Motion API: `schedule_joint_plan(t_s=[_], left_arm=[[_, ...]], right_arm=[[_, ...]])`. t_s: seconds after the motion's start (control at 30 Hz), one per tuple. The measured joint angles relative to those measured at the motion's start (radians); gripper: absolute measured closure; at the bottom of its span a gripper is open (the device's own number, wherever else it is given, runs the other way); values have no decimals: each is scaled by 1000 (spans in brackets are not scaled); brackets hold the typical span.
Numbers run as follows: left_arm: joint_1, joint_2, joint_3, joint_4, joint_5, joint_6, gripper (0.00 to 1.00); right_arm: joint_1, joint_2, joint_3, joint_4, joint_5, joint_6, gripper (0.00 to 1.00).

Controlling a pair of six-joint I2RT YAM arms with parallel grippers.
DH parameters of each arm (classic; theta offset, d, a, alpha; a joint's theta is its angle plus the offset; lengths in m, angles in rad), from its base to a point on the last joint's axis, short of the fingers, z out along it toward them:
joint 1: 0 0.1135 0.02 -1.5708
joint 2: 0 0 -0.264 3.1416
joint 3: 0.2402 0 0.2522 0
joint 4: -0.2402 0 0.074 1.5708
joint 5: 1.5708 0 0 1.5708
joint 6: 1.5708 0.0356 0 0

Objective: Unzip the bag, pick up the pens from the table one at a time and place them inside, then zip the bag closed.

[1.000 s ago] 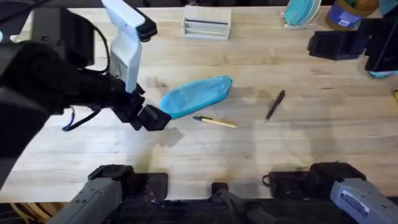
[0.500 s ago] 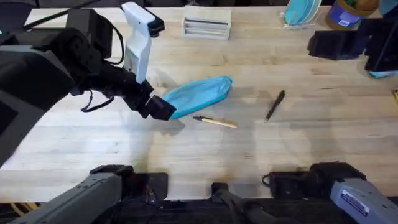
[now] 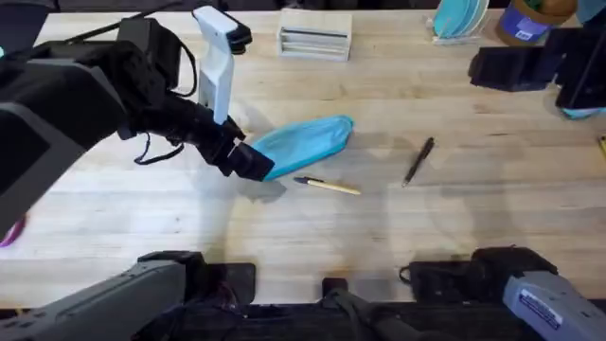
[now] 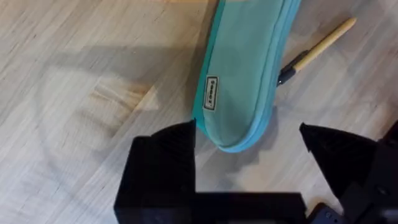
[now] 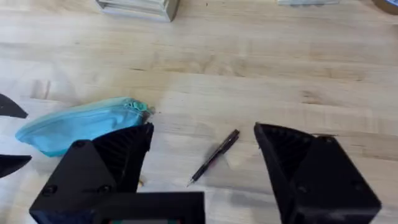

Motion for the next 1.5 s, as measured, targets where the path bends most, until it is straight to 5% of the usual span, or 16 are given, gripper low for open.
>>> schedule_joint_plan(t_s=[1.4,1.5], left_arm=[[0,66,0,30,-17,18,7],[0,66,0,32,-15,19,188]], right_arm=[[0,0,0,0,0,0,6],[0,0,0,0,0,0,6]])
